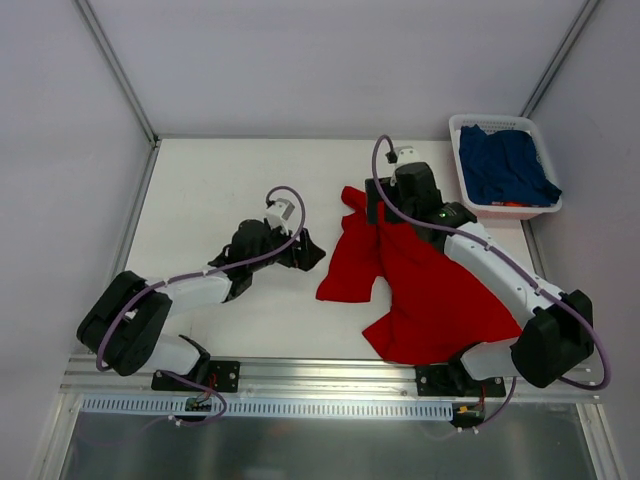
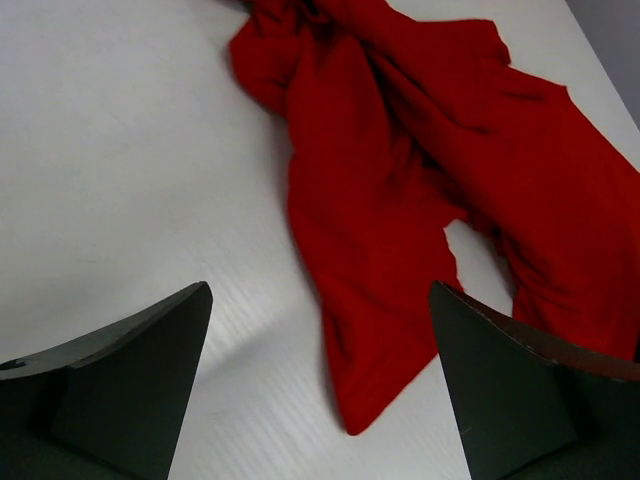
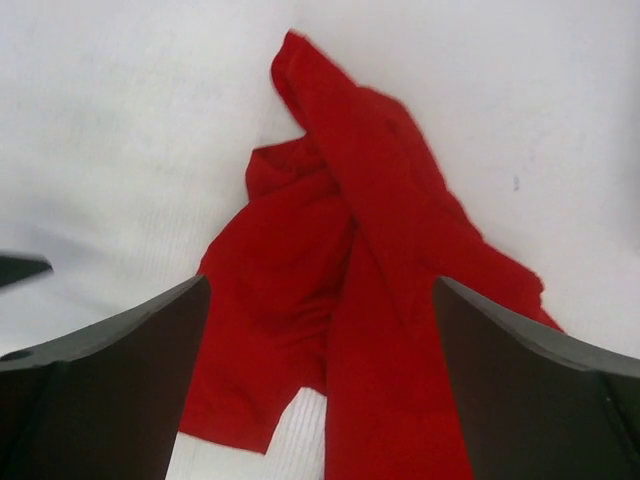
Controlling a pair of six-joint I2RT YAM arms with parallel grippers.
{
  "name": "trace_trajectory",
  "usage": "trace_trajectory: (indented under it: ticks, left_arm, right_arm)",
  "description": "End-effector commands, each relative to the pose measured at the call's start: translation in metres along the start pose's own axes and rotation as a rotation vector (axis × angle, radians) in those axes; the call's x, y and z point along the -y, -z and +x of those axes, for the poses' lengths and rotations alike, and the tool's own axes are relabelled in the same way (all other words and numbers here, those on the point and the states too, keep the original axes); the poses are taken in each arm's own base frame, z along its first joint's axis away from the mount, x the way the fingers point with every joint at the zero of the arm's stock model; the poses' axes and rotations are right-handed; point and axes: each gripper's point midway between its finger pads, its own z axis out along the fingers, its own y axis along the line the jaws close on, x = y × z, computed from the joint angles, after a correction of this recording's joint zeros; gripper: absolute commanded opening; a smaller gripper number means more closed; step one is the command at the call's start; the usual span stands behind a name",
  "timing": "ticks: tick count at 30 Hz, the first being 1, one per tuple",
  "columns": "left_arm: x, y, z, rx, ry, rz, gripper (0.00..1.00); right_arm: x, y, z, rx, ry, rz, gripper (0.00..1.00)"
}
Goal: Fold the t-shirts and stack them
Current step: Flatten out the tshirt
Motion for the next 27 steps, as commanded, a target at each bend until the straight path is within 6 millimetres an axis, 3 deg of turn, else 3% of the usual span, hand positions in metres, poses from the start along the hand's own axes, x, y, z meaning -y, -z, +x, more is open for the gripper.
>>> trace_trajectory:
  ticks: [1,6,14,20,27]
  left_arm:
    - [0.024,-0.005,0.017,-0.01,0.071,0.052,0.91]
    - [0.028,-0.004,0.056,-0.086,0.129,-0.003,0.89]
    - [0.007,-0.002,0.099,-0.187,0.162,-0.148,0.89]
    - [0.013,-0.011,0.125,-0.267,0.178,-0.151,0.85]
    - [0.032,-0.021,0.141,-0.315,0.172,-0.124,0.49]
  right_arm:
    - [0.019,0.022,-0.059,0.165,-0.09,0.034,0.97]
    - [0.038,0.036,-0.08,0.216,-0.136,0.032,0.97]
    - [0.036,0.047,-0.098,0.268,-0.176,-0.034,0.98]
    - [0.035,0.049,-0.1,0.284,-0.177,-0.049,0.98]
    - [0.042,0.05,-0.099,0.285,-0.187,-0.041,0.98]
